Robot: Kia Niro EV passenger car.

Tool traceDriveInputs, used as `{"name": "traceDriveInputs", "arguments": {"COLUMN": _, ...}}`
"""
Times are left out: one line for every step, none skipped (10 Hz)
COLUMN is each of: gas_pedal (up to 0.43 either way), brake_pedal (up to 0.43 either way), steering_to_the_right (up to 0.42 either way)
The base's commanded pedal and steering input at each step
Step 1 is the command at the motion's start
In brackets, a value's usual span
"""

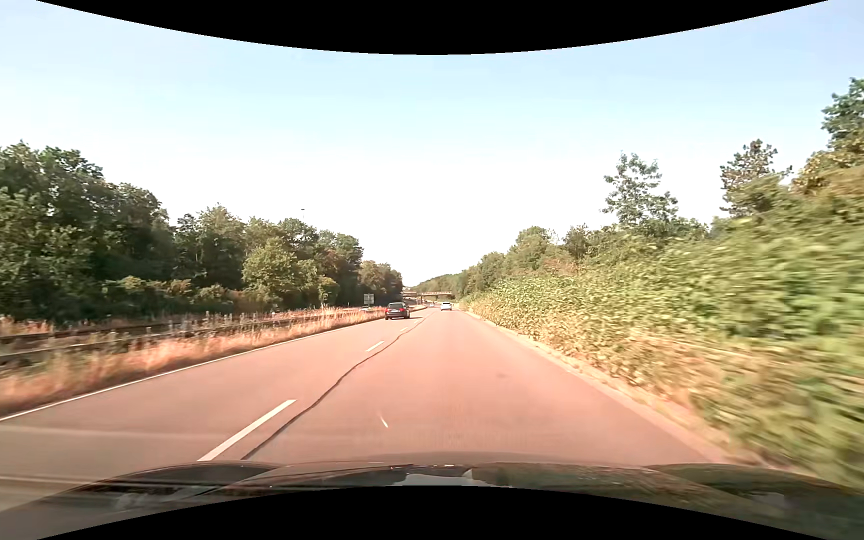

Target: Follow the waypoints while adhering to traffic rules and regulations

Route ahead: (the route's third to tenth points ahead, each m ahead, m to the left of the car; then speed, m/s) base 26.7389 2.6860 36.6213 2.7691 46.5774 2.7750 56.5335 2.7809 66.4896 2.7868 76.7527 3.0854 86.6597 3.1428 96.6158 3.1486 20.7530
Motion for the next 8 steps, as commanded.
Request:
{"name": "traceDriveInputs", "arguments": {"gas_pedal": 0.118, "brake_pedal": 0.0, "steering_to_the_right": 0.001}}
{"name": "traceDriveInputs", "arguments": {"gas_pedal": 0.118, "brake_pedal": 0.0, "steering_to_the_right": 0.001}}
{"name": "traceDriveInputs", "arguments": {"gas_pedal": 0.118, "brake_pedal": 0.0, "steering_to_the_right": 0.0}}
{"name": "traceDriveInputs", "arguments": {"gas_pedal": 0.118, "brake_pedal": 0.0, "steering_to_the_right": 0.001}}
{"name": "traceDriveInputs", "arguments": {"gas_pedal": 0.118, "brake_pedal": 0.0, "steering_to_the_right": 0.001}}
{"name": "traceDriveInputs", "arguments": {"gas_pedal": 0.118, "brake_pedal": 0.0, "steering_to_the_right": 0.001}}
{"name": "traceDriveInputs", "arguments": {"gas_pedal": 0.118, "brake_pedal": 0.0, "steering_to_the_right": 0.001}}
{"name": "traceDriveInputs", "arguments": {"gas_pedal": 0.118, "brake_pedal": 0.0, "steering_to_the_right": 0.001}}
